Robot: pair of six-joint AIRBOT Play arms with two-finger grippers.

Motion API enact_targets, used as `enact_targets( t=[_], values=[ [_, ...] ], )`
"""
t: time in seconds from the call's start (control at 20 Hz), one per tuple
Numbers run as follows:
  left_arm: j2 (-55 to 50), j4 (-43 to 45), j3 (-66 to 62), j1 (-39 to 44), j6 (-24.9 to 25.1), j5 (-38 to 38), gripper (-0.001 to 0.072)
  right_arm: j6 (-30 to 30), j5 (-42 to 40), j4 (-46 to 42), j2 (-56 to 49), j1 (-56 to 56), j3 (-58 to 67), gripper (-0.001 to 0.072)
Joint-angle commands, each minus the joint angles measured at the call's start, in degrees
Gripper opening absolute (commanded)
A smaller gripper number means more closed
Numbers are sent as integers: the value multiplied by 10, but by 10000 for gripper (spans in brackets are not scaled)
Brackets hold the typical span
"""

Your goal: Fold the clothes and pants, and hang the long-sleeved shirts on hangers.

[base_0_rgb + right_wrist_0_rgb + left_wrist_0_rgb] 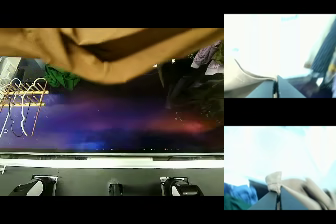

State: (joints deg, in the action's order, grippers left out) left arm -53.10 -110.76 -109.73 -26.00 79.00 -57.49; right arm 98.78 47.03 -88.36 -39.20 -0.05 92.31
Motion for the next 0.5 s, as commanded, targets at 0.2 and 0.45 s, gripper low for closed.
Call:
enact_targets(
  t=[0.2,0.45],
  values=[
    [36,107,-25,0,-66,-66,15,57,45,-83,53,0,0,30],
    [25,60,66,2,-52,-87,15,109,184,-48,-19,0,0,30]
  ],
)
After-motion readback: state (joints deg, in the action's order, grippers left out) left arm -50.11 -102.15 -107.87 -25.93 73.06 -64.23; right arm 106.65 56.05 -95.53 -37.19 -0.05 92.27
